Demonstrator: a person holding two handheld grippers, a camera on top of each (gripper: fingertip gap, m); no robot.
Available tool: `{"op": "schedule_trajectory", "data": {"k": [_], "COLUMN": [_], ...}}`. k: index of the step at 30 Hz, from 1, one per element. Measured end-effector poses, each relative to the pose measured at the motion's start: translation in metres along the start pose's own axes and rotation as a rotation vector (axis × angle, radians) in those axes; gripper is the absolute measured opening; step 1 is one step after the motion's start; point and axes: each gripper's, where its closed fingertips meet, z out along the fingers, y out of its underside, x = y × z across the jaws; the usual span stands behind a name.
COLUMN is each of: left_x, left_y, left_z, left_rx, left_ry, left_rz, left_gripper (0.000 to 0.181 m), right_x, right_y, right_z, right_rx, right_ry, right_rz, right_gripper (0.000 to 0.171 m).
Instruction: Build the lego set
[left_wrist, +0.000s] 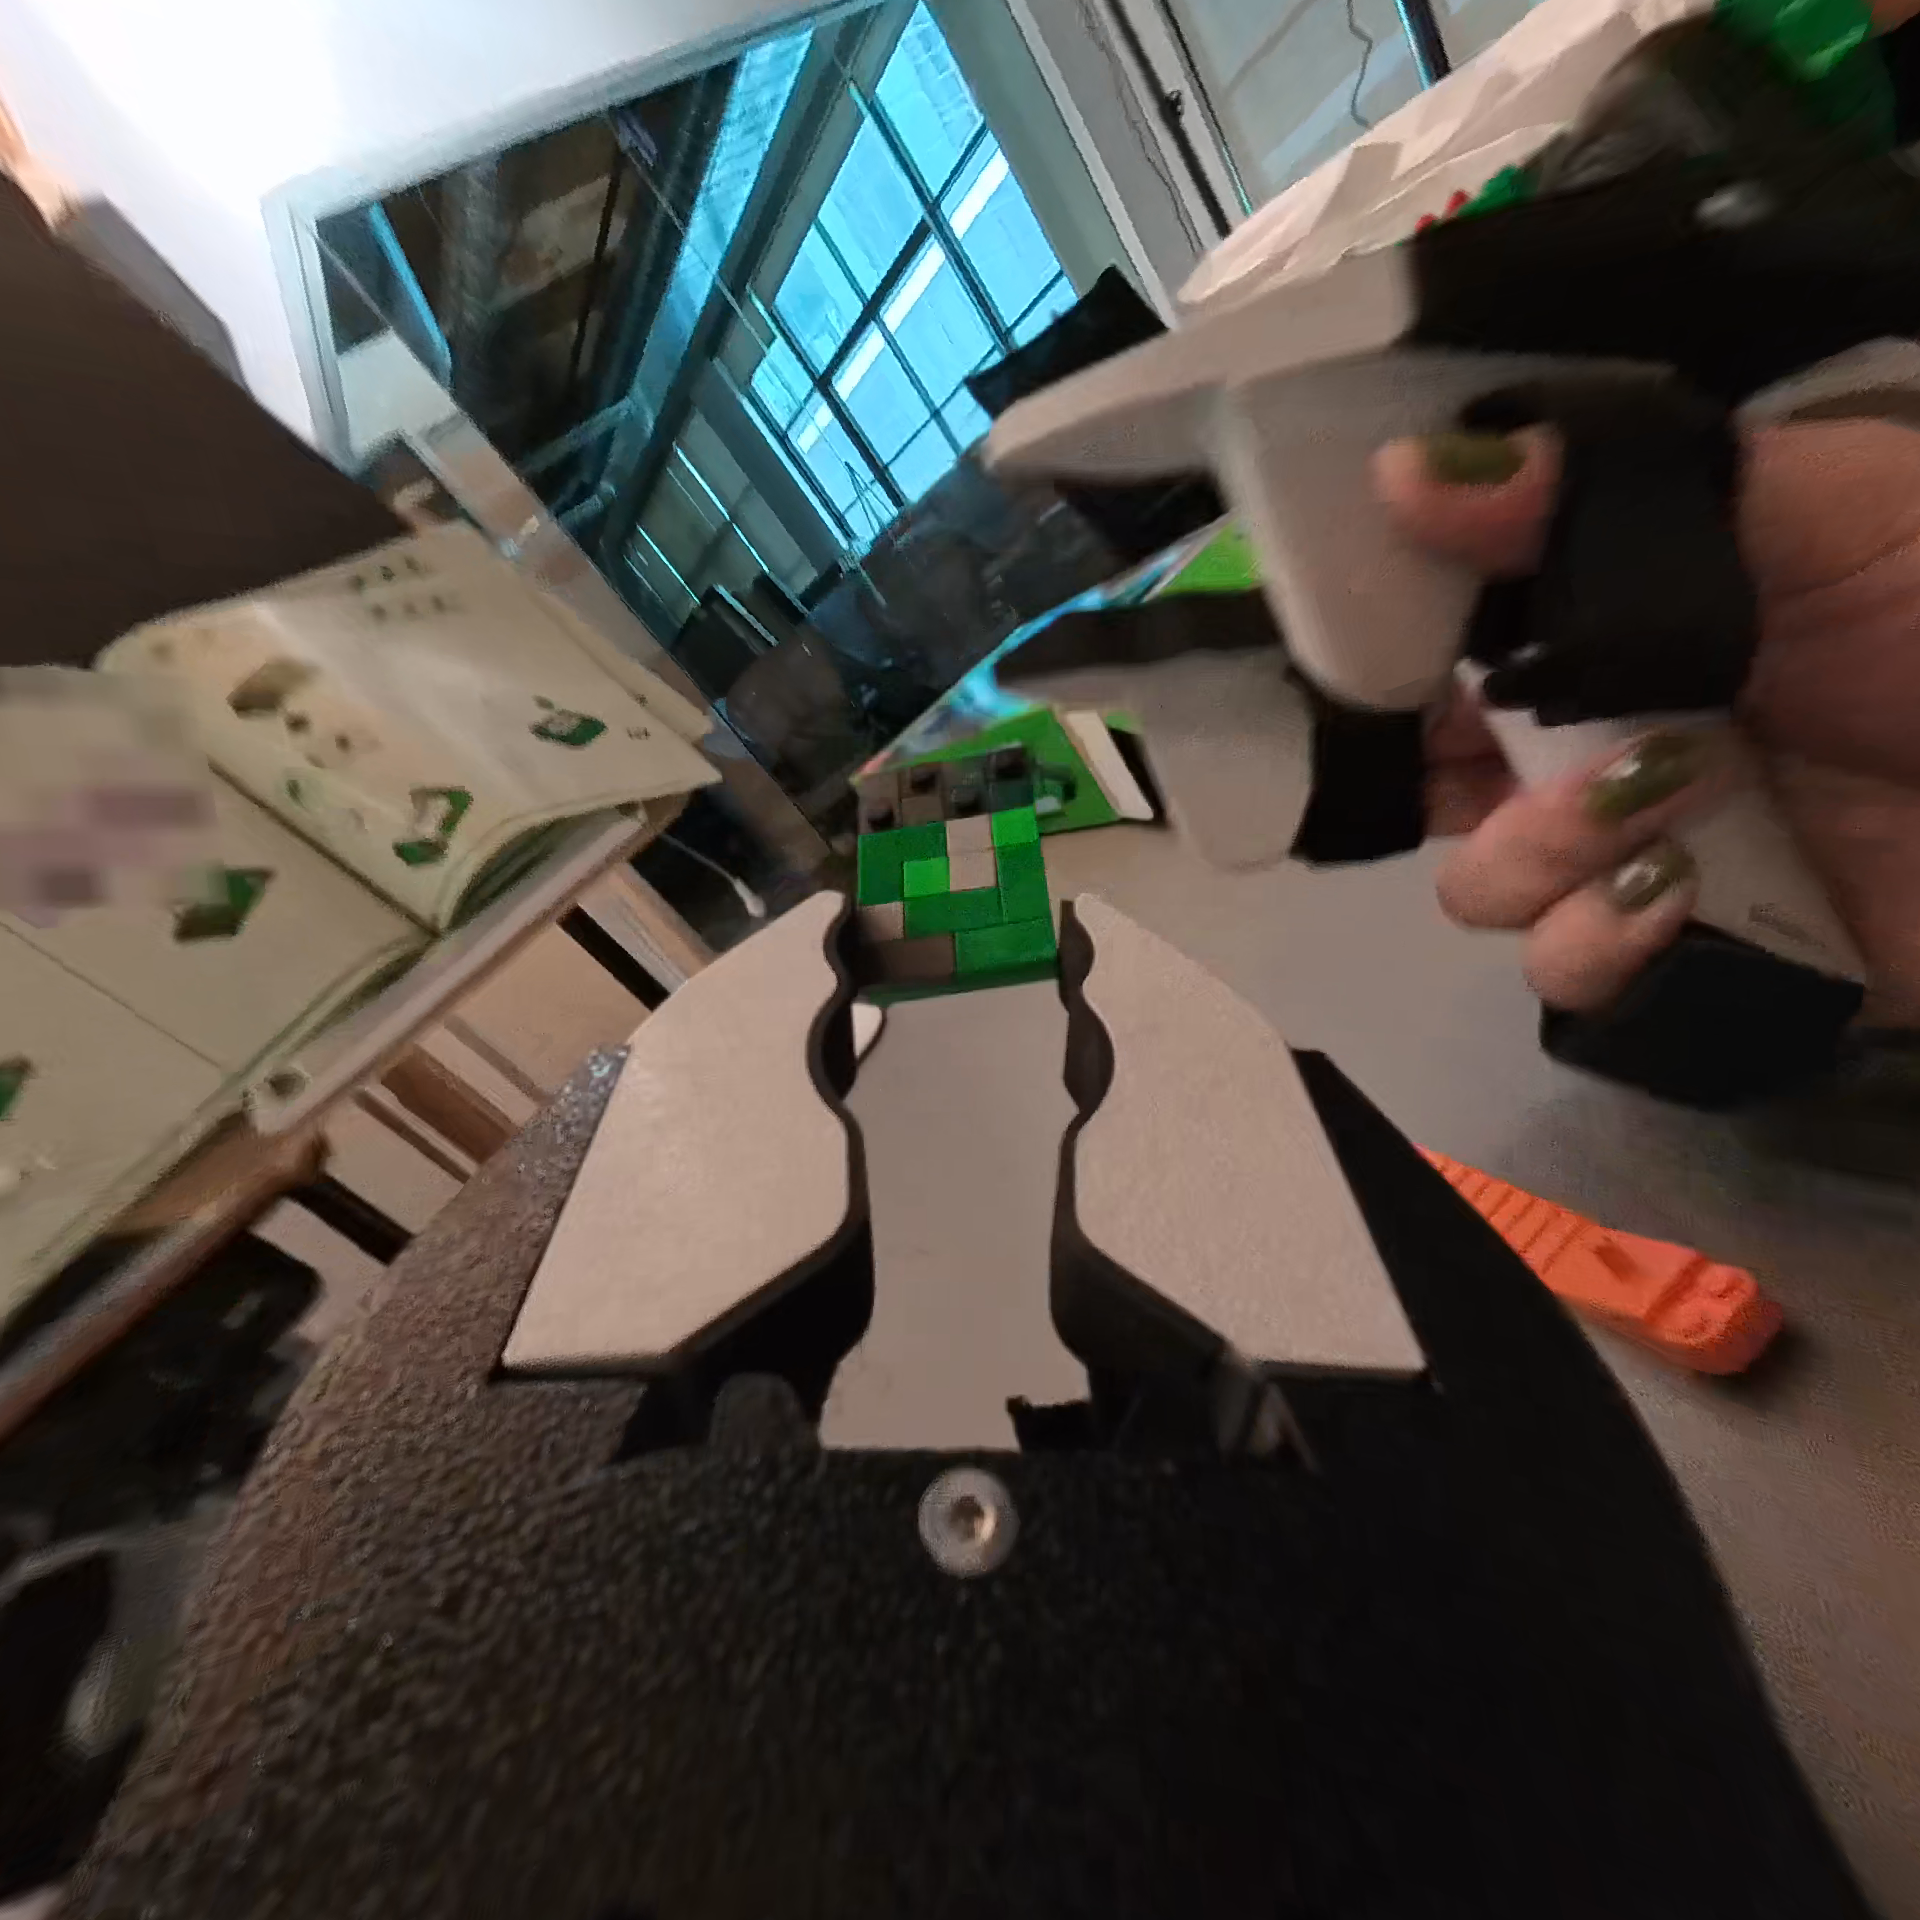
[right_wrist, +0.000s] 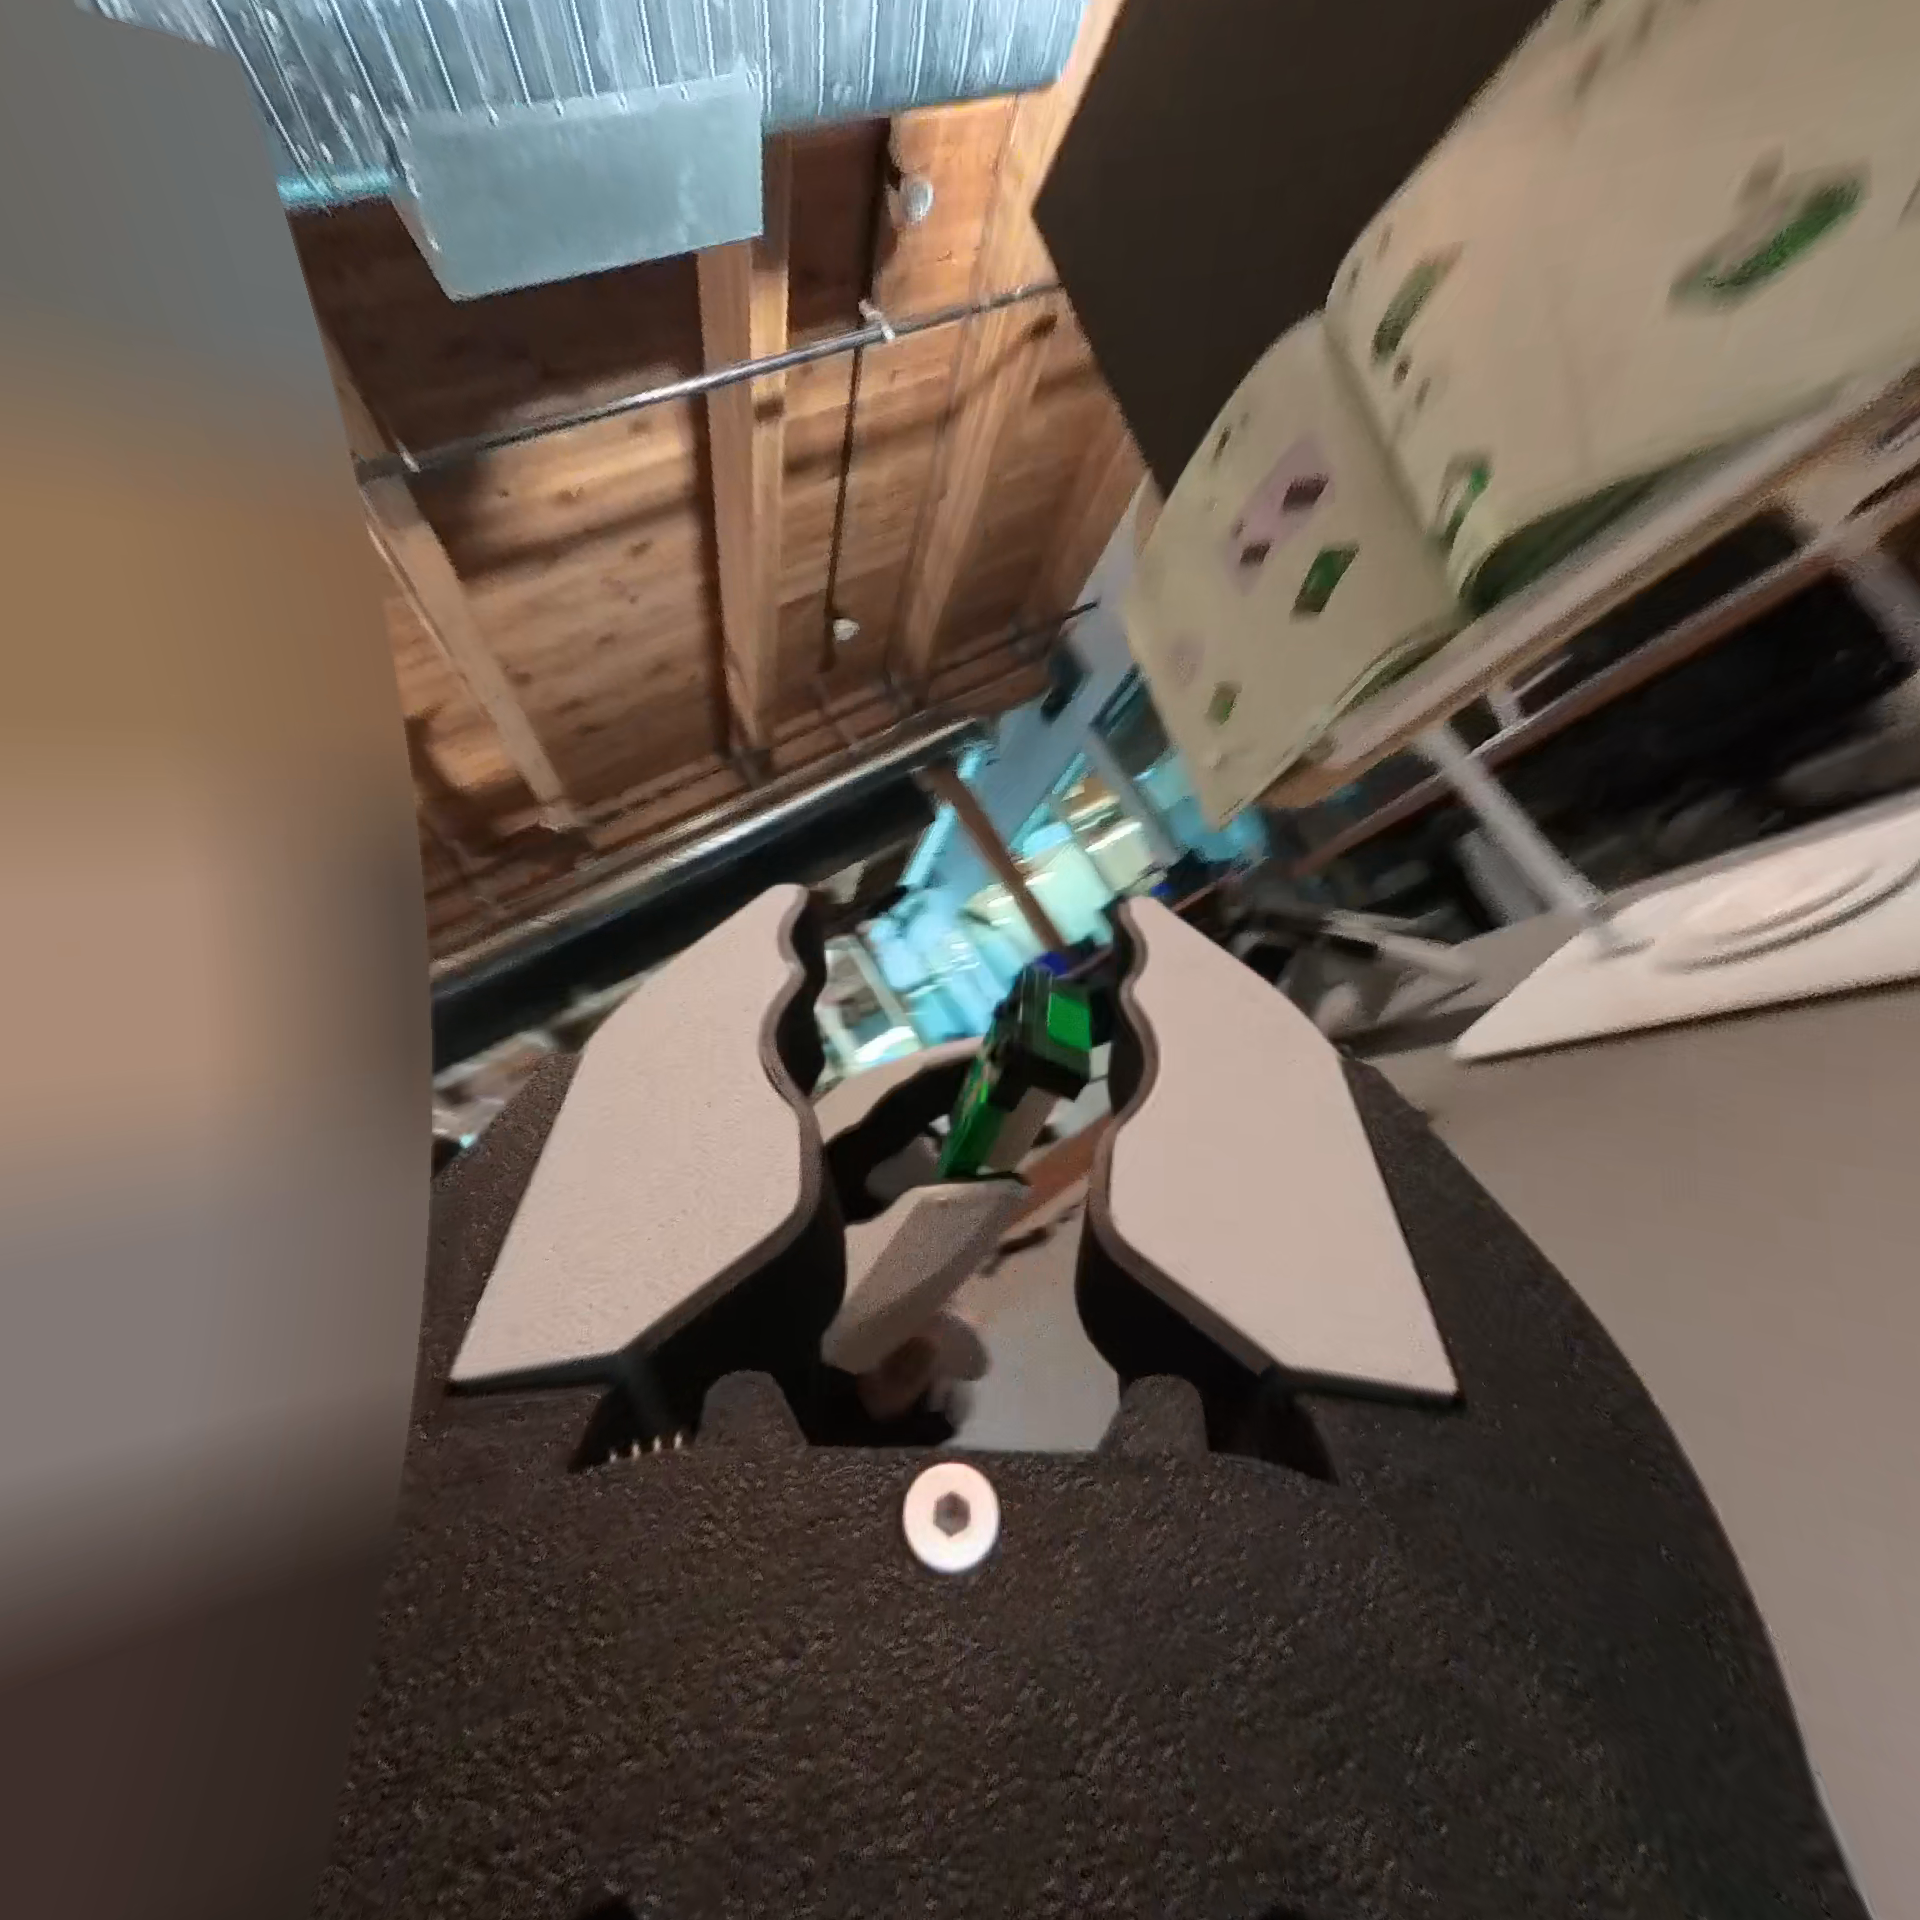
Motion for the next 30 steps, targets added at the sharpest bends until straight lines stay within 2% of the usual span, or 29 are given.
{"op": "schedule_trajectory", "data": {"k": [5, 9, 15, 24, 30], "left_x": [-0.016, -0.025, -0.019, -0.004, 0.0], "left_y": [0.024, 0.051, 0.053, 0.055, 0.056], "left_z": [-0.002, -0.004, -0.006, -0.004, -0.003], "left_rx": [-0.071, -0.128, -0.107, -0.131, -0.139], "left_ry": [0.146, 0.181, 0.238, 0.3, 0.307], "left_rz": [-0.282, -0.433, -0.491, -0.483, -0.437], "left_gripper": [0.036, 0.036, 0.036, 0.036, 0.036], "right_x": [0.034, 0.043, 0.053, 0.062, 0.055], "right_y": [-0.029, -0.037, -0.023, -0.02, -0.007], "right_z": [-0.021, -0.029, -0.029, -0.029, -0.025], "right_rx": [-0.062, -0.102, -0.189, -0.208, -0.262], "right_ry": [0.302, 0.375, 0.399, 0.41, 0.351], "right_rz": [-0.544, -0.799, -0.878, -0.826, -0.857], "right_gripper": [0.059, 0.055, 0.051, 0.039, 0.037]}}
